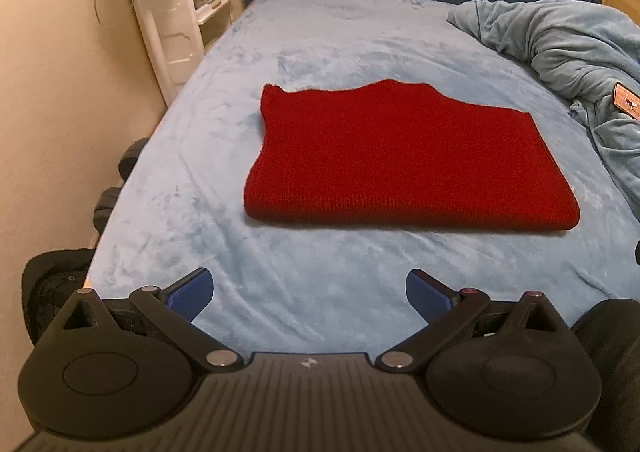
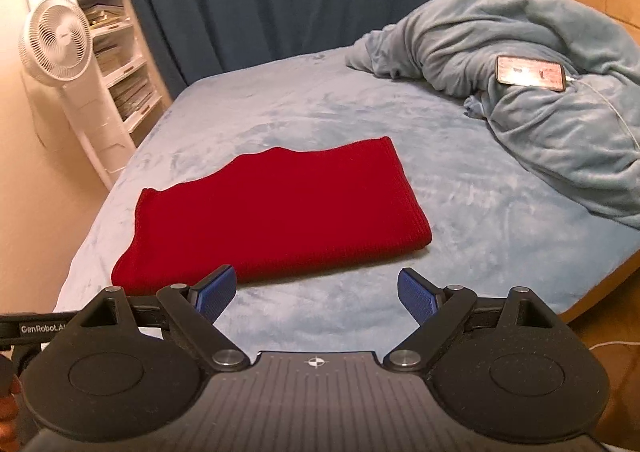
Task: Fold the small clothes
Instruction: 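Open both tools and pull them back from the folded cardigan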
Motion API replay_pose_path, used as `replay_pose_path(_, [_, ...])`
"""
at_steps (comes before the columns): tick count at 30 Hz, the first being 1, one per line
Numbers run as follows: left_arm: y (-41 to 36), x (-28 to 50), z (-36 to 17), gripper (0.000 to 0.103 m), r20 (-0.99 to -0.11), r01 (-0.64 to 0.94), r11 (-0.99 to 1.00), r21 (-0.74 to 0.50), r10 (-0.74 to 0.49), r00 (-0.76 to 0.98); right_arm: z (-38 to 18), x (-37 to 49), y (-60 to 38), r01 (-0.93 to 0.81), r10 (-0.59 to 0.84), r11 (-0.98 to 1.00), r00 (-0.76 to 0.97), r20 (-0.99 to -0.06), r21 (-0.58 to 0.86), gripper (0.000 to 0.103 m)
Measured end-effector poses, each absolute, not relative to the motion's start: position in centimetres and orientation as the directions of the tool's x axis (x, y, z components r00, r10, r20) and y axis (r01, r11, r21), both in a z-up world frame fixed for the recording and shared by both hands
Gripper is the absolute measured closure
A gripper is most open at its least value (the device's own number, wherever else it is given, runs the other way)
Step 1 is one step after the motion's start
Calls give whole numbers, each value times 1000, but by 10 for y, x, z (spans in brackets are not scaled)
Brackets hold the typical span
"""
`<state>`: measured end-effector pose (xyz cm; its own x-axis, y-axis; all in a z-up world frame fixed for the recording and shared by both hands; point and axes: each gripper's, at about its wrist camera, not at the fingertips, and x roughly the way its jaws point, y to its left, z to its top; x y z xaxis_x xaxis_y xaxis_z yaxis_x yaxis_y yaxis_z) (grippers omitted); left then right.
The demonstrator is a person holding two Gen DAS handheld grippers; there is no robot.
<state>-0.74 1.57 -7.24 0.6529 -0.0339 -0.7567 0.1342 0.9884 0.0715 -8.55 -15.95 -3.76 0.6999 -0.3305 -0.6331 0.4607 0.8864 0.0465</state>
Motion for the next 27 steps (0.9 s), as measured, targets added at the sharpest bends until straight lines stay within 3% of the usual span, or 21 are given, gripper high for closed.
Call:
replay_pose_path(10, [17,-19,-55,0,-712,150,984,94,-39,701,-36,-86,-154,456,-317,888,702,-638,61,14])
replay_pose_path(27, [27,5,-58,0,-736,114,989,97,-6,677,-47,-74,-167,493,-310,866,669,-676,90,14])
